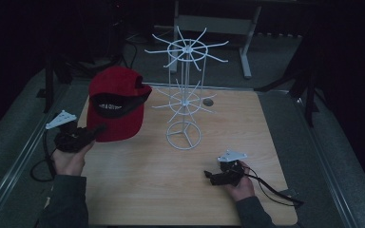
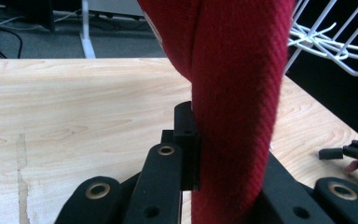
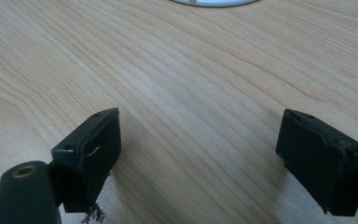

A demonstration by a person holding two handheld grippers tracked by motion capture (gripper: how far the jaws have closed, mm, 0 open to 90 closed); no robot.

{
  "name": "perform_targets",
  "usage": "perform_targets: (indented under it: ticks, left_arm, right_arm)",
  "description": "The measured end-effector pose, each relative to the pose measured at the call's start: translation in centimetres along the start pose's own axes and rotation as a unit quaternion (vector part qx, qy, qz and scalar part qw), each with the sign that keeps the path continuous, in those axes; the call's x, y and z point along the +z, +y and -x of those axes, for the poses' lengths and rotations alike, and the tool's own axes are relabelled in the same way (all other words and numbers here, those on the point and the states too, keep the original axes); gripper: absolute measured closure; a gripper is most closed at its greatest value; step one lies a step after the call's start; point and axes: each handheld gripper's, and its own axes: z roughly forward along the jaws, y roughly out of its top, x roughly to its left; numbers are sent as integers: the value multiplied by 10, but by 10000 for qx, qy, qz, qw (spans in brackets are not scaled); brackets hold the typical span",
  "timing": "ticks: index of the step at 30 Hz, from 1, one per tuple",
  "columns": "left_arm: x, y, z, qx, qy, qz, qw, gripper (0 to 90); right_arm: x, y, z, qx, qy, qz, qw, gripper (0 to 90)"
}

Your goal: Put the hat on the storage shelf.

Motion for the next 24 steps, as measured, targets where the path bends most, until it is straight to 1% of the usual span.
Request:
perform_targets:
  ticks: [11, 24]
  left_arm:
    - [4, 12, 3, 27, 17, 166, 9999, 855]
    - [5, 26, 6, 83, 125, 295, 9995, 855]
  right_arm:
    - [0, 0, 0, -15, -8, 2, 10000, 136]
    - [0, 0, 0, -19, -12, -4, 10000, 136]
